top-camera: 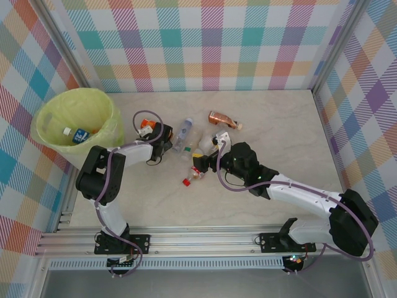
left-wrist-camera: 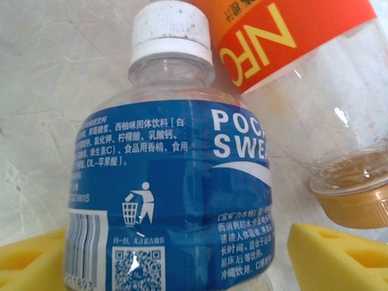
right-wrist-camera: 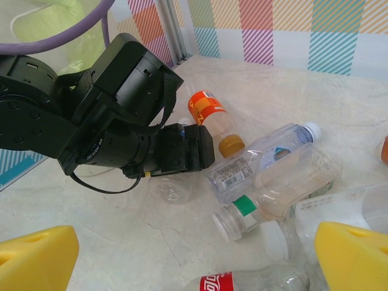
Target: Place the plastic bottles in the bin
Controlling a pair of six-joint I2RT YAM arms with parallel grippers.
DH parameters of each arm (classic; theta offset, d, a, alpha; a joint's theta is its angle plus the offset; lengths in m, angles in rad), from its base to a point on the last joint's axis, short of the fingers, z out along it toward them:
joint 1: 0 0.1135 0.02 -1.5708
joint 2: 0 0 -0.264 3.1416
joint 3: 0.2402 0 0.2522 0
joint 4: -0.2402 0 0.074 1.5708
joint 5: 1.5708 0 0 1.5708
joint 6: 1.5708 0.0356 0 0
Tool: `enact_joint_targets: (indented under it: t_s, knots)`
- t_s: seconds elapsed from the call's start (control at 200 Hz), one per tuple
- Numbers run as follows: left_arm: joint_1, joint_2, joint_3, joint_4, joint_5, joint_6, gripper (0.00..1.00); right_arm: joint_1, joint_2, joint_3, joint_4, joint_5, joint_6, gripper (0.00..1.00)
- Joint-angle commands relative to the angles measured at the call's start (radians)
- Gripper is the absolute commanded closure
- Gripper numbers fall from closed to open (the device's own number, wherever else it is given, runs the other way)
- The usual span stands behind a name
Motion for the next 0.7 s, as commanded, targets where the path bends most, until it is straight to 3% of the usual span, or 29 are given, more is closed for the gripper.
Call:
enact_joint_targets:
  t_s: [0.0,0.255,0.695]
  knots:
    - [0.012,0.018,0.002,-0.030,0.039,0.086,0.20,-0.005,-0.021,-0.006,0.006,0.015,0.009,0.00]
    - [0.012,-0.077,-0.054,0.059,0.098,0.203,0.30,-0.005,-0.012,0.000,0.007,0.012,0.007,0.00]
    - [0.010,-0.303,-0.191,0.169,0.155,0.257,0.31,-0.005,0.027,0.028,0.023,-0.009,-0.005,0.00]
